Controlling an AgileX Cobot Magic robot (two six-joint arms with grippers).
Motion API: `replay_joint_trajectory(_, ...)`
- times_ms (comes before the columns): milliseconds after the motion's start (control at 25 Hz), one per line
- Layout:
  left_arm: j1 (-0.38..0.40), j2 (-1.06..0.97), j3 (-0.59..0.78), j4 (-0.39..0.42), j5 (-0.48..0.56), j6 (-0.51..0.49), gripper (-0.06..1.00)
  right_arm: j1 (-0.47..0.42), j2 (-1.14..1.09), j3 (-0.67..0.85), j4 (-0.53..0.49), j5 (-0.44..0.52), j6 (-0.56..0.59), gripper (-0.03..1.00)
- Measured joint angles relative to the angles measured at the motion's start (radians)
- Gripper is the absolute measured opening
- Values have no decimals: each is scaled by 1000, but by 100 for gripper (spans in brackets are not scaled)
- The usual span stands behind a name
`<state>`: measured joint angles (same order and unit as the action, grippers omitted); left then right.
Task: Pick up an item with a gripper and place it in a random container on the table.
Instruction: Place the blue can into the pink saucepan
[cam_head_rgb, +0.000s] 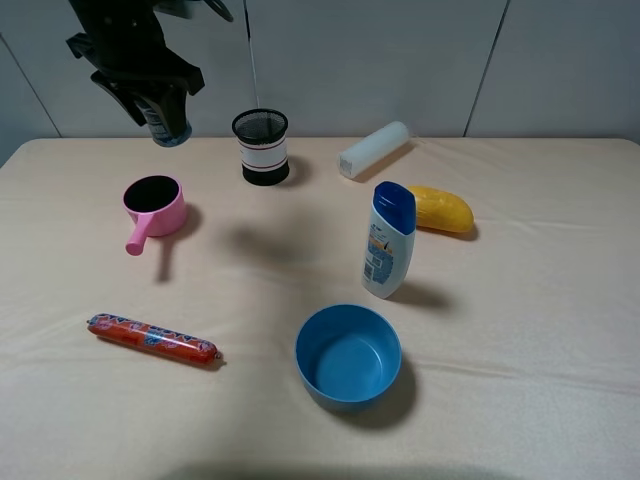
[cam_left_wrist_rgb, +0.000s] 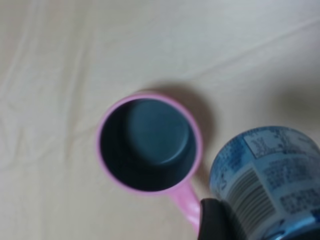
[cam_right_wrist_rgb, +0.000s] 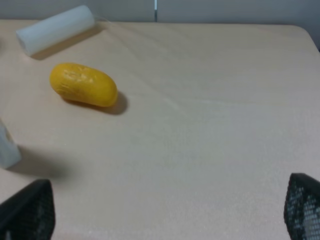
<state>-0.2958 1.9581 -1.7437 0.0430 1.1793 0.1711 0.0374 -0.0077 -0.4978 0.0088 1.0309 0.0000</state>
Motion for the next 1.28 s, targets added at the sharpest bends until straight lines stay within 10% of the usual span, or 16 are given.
replay_joint_trajectory(1280,101,167,3,71,-1,1,50,0,0,0,2,0,0,69)
